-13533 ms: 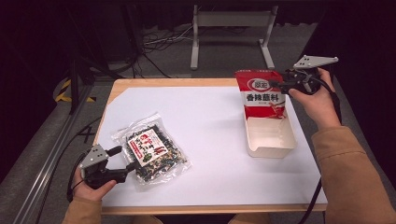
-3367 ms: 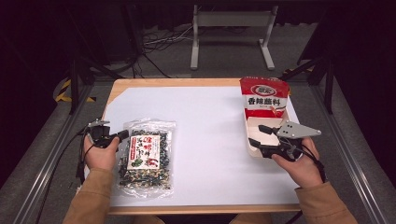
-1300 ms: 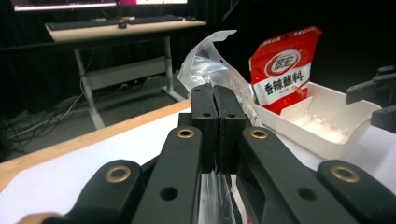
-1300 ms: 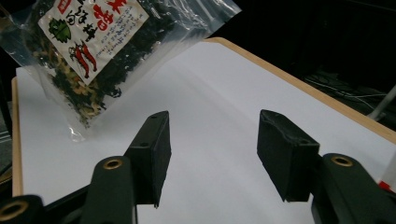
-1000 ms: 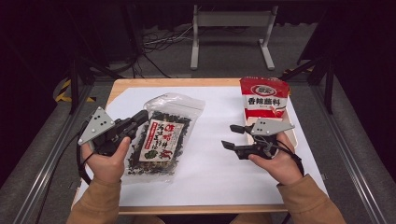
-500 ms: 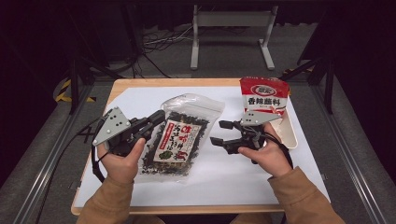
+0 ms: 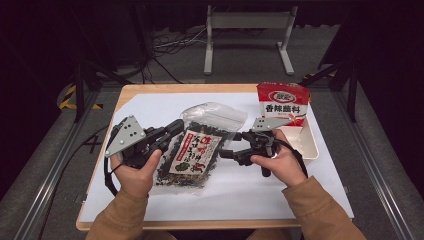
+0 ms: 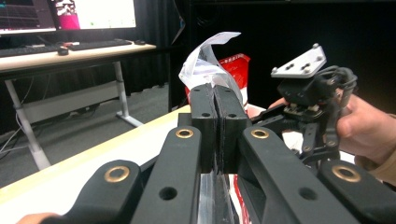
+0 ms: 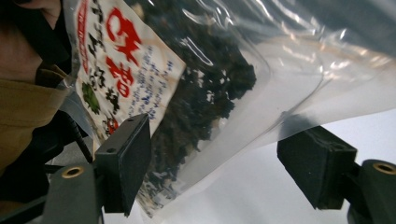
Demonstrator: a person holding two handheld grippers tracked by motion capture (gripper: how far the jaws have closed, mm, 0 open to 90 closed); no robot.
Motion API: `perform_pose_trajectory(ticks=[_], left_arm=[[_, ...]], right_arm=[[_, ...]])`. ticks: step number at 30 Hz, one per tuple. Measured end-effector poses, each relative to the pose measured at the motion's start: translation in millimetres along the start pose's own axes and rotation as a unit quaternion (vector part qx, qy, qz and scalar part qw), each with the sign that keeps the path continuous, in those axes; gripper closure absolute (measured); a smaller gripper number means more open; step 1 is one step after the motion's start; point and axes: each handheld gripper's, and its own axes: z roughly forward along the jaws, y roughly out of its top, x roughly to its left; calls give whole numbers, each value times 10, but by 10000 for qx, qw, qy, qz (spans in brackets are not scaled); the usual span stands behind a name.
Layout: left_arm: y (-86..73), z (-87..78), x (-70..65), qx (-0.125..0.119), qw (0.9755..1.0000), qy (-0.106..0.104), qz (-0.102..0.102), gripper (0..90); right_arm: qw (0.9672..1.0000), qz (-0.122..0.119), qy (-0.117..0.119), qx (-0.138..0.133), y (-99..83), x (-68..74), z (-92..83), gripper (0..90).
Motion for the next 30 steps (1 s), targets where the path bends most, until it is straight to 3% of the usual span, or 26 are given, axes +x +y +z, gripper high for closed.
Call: perform_pose_trajectory(ticks=[5,8,10,15,18,21,25,30], left_arm=[[-3,8,-19,-26,10000,-45,-8,879],[-3,4,-21,-43,10000,-51,2,879],[1,-7,-16,-77,10000,-34,-11,878],[-12,-5,7,-42,10000,-46,-11,872],[-12,-26,41,-113,9999,-54,-87,879],[-17,-34,67,-125,9998,-89,-162,889],[-10,-49,84,-162,9996,-104,-218,889],[-21,-59,107,-25,9995,-210,-227,875]], right_arm=[[9999,-31,115,-30,-7,7,52,268],[9991,39,364,-214,17,29,55,326],[9984,78,486,-288,40,41,40,407],[9974,-261,653,-129,91,50,-12,610],[9949,-394,931,9,116,83,-64,738],[9941,-704,816,123,129,137,-85,754],[9939,-761,779,199,152,150,-125,760],[9941,-862,491,439,214,157,-277,761]])
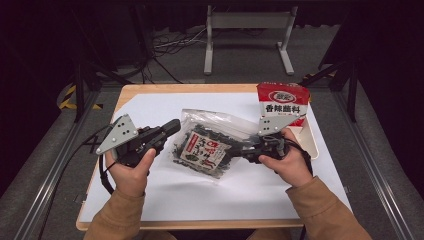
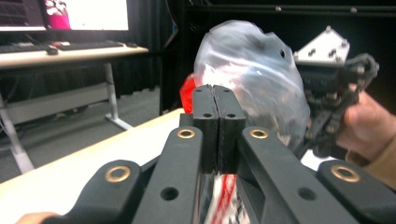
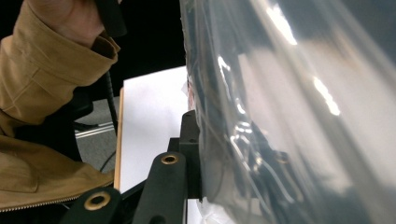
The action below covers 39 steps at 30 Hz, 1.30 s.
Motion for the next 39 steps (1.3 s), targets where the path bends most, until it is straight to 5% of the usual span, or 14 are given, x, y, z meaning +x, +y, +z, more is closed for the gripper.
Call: perform_pose_trajectory(ticks=[6,19,39], left_arm=[[-39,15,27,155,9999,71,-9,775],[-132,71,129,473,9987,186,-40,713],[-298,117,304,941,9952,237,-127,620]], right_arm=[[9991,-19,-327,263,68,13,-197,761],[9952,153,-806,532,214,-4,-620,761],[9895,229,-1149,844,535,27,-1005,761]])
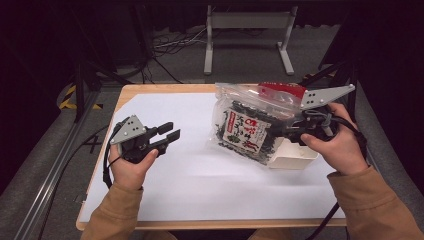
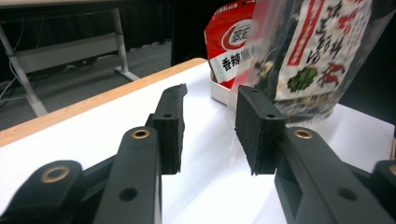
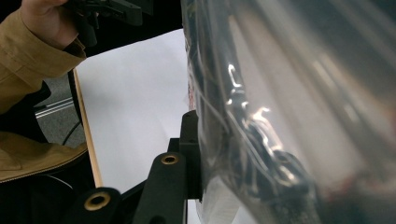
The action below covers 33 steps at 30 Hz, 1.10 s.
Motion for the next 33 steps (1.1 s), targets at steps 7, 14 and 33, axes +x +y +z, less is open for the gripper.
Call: perform_pose_trajectory(ticks=[7,14,33], left_arm=[[-23,28,22,58,10000,-39,-27,560],[-39,27,47,134,9998,-86,-147,533],[-73,65,84,308,9994,129,-127,388]], right_arm=[[9999,42,-116,26,57,-52,-134,761],[9994,135,-299,-58,53,-137,-296,761],[9960,412,-777,-139,-59,-368,-629,761]])
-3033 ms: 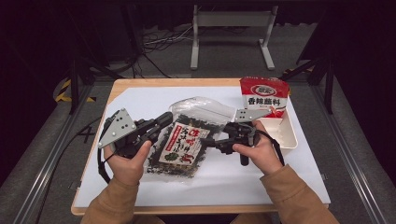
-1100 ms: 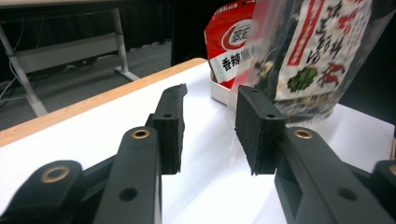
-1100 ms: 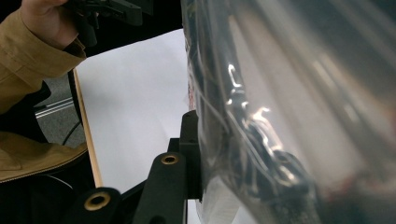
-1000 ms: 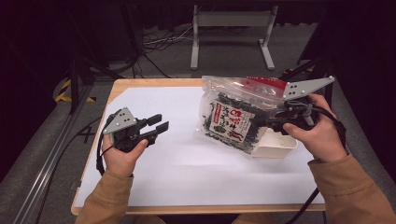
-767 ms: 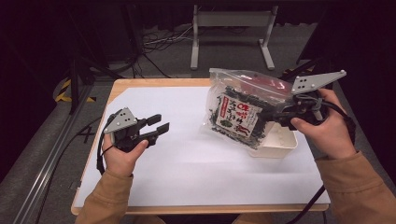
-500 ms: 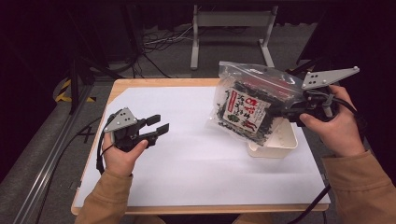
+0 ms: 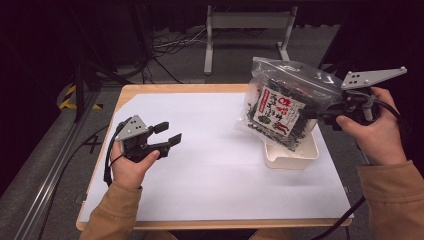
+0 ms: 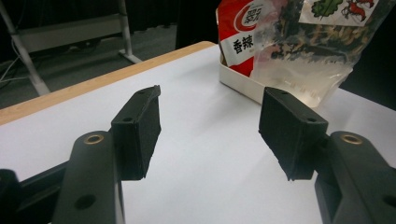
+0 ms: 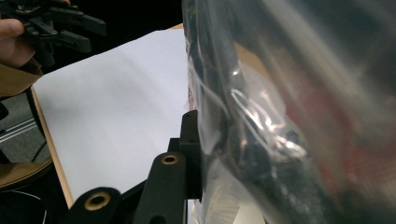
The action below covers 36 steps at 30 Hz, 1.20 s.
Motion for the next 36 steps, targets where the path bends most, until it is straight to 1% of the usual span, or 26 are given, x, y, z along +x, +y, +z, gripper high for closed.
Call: perform_pose_trajectory(ticks=[5,9,13,16,22,25,33,36], left_arm=[[-13,-10,13,19,10000,55,37,360],[-26,-7,24,108,9999,118,64,339],[-38,-12,42,65,9998,160,59,330],[-50,-9,51,68,9998,160,39,321],[-66,-18,75,43,9998,192,16,301],[-67,-20,84,31,9998,210,35,294],[-78,-18,97,15,9997,228,-15,285],[-84,-18,100,22,9997,231,-14,282]], right_arm=[[9998,67,-161,27,-46,-68,-55,762],[9995,136,-279,59,-88,-124,-81,761],[9990,176,-397,119,-128,-169,-85,761],[9988,190,-430,146,-147,-186,-80,761],[9978,249,-567,243,-191,-243,-39,761],[9967,284,-659,372,-224,-268,-6,762],[9941,357,-810,620,-289,-310,61,762],[9936,381,-848,635,-318,-322,86,762]])
